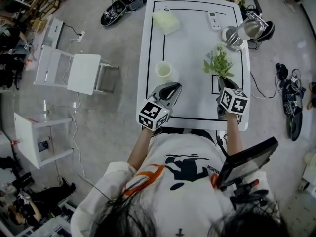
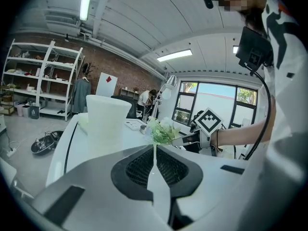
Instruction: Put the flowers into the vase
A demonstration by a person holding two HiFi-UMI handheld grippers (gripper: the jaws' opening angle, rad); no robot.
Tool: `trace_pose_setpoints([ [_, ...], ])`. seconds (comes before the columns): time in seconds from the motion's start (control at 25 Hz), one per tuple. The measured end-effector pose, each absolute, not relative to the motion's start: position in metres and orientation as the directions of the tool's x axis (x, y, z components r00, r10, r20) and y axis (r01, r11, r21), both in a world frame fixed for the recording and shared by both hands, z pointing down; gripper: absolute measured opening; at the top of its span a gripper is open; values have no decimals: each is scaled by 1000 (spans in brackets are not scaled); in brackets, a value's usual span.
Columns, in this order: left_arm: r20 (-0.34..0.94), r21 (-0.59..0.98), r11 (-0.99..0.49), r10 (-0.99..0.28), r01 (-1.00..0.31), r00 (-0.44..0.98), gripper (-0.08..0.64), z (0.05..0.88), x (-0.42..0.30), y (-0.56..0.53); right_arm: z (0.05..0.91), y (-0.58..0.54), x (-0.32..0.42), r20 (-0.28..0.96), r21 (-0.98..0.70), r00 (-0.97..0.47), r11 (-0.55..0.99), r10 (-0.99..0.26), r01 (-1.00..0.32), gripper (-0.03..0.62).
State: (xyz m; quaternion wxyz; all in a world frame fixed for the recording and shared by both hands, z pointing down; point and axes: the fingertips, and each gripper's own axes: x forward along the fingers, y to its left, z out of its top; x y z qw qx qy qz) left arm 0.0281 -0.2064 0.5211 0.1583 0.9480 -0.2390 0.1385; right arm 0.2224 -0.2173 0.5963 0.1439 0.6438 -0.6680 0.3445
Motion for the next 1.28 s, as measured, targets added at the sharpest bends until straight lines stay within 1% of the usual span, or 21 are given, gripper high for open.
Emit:
trace_pose_setpoints([
  [0.2,345,223,-829,-425,-513,837,9,522,16,-203,569,-224,194,575,-312,-197,9,-794,-950,32],
  [0.52,379,208,-773,-501,-600,778,9,527,-24,-205,516,-246,154,463,-328,-288,139,-838,-934,32],
  [0.68,374,205,-736,-550,-645,747,11,523,-39,-216,494,-265,142,416,-327,-327,196,-849,-924,32],
  [0.8,363,204,-711,-583,-673,727,46,516,-50,-221,480,-276,132,387,-326,-355,234,-851,-916,32],
  [0.96,338,196,-712,-597,-674,728,125,505,-54,-227,463,-288,119,355,-319,-387,279,-851,-906,32],
  [1.16,356,172,-752,-554,-636,752,200,502,-40,-233,445,-299,105,312,-325,-425,325,-850,-888,32],
  [1.28,385,152,-770,-531,-619,755,260,507,-32,-241,433,-306,94,286,-330,-447,351,-847,-876,32],
])
